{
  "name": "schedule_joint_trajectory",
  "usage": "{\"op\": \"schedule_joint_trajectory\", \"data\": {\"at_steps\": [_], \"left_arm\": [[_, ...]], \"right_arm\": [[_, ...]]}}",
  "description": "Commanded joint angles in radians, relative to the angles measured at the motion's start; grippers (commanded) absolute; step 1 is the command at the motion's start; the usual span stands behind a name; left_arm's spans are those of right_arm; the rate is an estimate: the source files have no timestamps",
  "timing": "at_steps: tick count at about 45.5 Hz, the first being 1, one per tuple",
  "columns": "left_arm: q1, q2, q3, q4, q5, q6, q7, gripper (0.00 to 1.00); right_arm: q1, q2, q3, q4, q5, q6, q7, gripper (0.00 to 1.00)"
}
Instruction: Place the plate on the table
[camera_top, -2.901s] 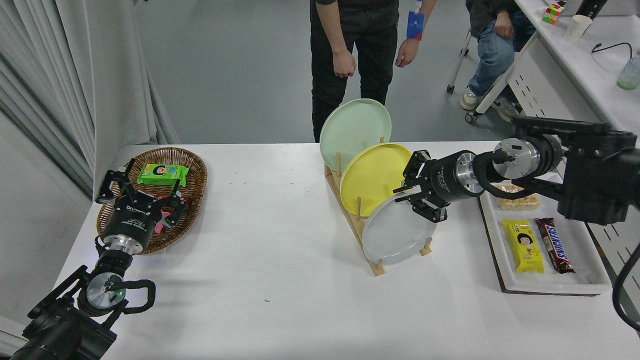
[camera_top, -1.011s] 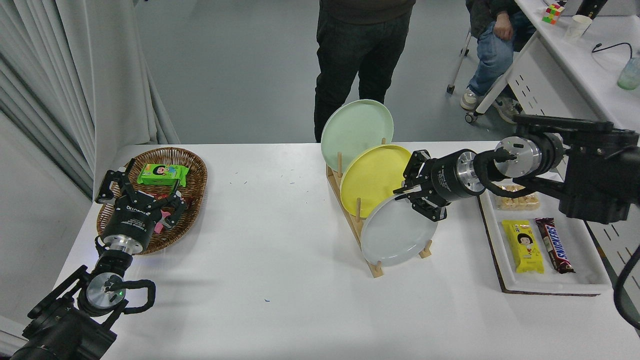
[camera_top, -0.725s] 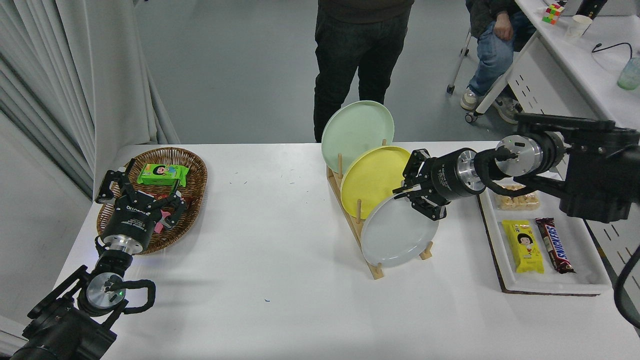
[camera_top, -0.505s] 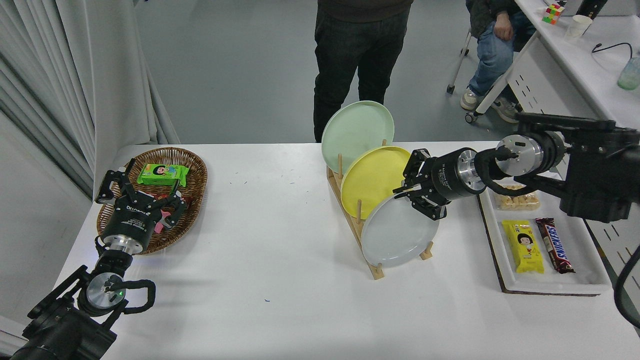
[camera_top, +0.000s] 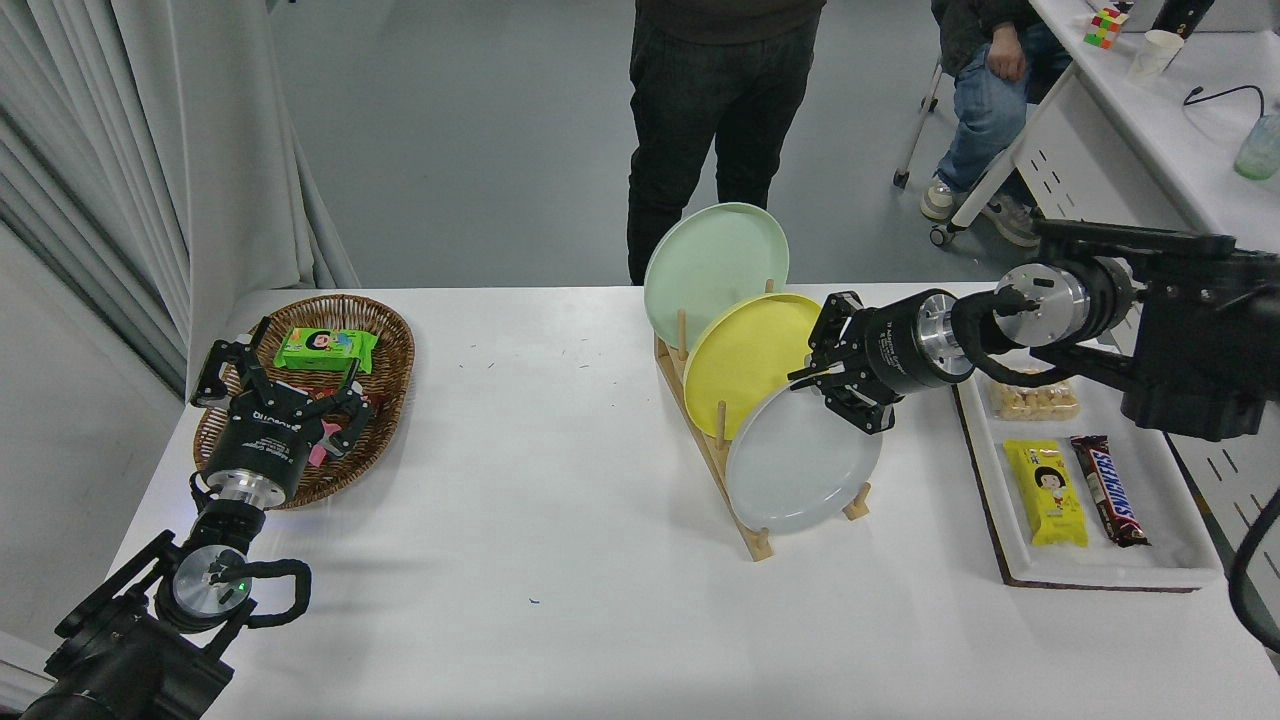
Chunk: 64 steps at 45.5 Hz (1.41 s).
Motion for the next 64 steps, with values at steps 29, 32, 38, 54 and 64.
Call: {"op": "schedule_joint_trajectory", "data": {"at_steps": [29, 32, 38, 54, 64], "left_arm": [[0.0, 0.0, 0.0, 0.0, 0.0, 0.0, 0.0, 0.98], [0.001, 0.0, 0.0, 0.0, 0.0, 0.0, 0.0, 0.98], [0.0, 0.0, 0.0, 0.0, 0.0, 0.0, 0.0, 0.98], [0.0, 0.0, 0.0, 0.0, 0.0, 0.0, 0.0, 0.98], [0.0, 0.0, 0.0, 0.0, 0.0, 0.0, 0.0, 0.98]], "right_arm": [[-0.017, 0.0, 0.052, -0.001, -0.039, 0.034, 0.001, 0.0], [-0.015, 0.0, 0.052, -0.001, -0.061, 0.046, 0.001, 0.0], [-0.012, -0.002, 0.052, -0.004, -0.076, 0.084, 0.001, 0.0], [-0.017, -0.003, 0.052, -0.036, -0.079, 0.149, 0.001, 0.0], [-0.012, -0.014, 0.054, -0.041, -0.079, 0.181, 0.001, 0.0]]}}
